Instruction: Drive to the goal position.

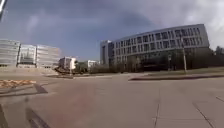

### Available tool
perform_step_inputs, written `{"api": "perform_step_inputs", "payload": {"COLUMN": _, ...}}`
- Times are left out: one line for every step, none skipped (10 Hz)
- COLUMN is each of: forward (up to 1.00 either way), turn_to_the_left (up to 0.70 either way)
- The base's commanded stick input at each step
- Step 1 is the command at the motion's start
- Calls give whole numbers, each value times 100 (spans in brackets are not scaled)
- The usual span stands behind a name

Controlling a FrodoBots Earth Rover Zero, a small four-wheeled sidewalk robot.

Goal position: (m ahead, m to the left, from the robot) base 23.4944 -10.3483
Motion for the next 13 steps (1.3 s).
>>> {"api": "perform_step_inputs", "payload": {"forward": 70, "turn_to_the_left": 0}}
{"api": "perform_step_inputs", "payload": {"forward": 70, "turn_to_the_left": 0}}
{"api": "perform_step_inputs", "payload": {"forward": 70, "turn_to_the_left": 0}}
{"api": "perform_step_inputs", "payload": {"forward": 70, "turn_to_the_left": 0}}
{"api": "perform_step_inputs", "payload": {"forward": 70, "turn_to_the_left": 0}}
{"api": "perform_step_inputs", "payload": {"forward": 70, "turn_to_the_left": 0}}
{"api": "perform_step_inputs", "payload": {"forward": 70, "turn_to_the_left": 0}}
{"api": "perform_step_inputs", "payload": {"forward": 70, "turn_to_the_left": 0}}
{"api": "perform_step_inputs", "payload": {"forward": 70, "turn_to_the_left": 0}}
{"api": "perform_step_inputs", "payload": {"forward": 70, "turn_to_the_left": 0}}
{"api": "perform_step_inputs", "payload": {"forward": 70, "turn_to_the_left": 0}}
{"api": "perform_step_inputs", "payload": {"forward": 70, "turn_to_the_left": 0}}
{"api": "perform_step_inputs", "payload": {"forward": 70, "turn_to_the_left": 0}}
